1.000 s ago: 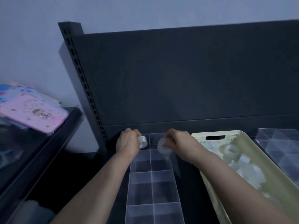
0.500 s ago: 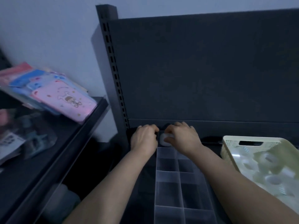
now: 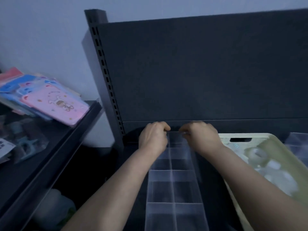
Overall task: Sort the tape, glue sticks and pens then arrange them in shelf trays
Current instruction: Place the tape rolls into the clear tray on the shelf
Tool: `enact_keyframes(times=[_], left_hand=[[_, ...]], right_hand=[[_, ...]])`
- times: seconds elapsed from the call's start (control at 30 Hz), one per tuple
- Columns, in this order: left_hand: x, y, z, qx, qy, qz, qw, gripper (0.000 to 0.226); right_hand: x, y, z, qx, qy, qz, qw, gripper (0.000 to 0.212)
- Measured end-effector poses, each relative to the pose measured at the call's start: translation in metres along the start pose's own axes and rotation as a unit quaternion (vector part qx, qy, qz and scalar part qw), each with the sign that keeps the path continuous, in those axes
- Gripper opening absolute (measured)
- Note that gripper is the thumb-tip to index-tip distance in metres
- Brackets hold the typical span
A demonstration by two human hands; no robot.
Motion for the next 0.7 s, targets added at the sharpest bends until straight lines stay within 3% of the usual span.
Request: enact_keyframes(times=[0.23, 0.4, 0.57, 0.7], left_hand=[[-0.015, 0.102, -0.040, 0.035, -0.030, -0.070, 0.996, 0.022], [-0.020, 0.153, -0.070, 0.015, -0.076, -0.104, 0.992, 0.024], [-0.028, 0.174, -0.103, -0.041, -0.130, -0.097, 0.986, 0.024], [-0.033, 0.178, -0.120, -0.128, -0.129, -0.092, 0.979, 0.022]], right_hand=[[0.051, 0.122, 0.038, 0.026, 0.035, -0.118, 0.992, 0.027], [0.080, 0.185, 0.039, 0.016, 0.002, -0.187, 0.982, 0.026], [0.094, 0.217, 0.040, -0.010, -0.023, -0.198, 0.980, 0.027], [0.100, 0.227, 0.043, -0.017, -0.033, -0.186, 0.982, 0.028]])
Point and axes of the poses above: each hand's wrist, its own x-axis away from the middle knuckle, its own z-axis out of the back of the hand, y = z × x, the point moved 2 cm from there along -x, towards the middle knuckle, and after that the axes turned 11 degrees about -z, right-handed, at the moved point
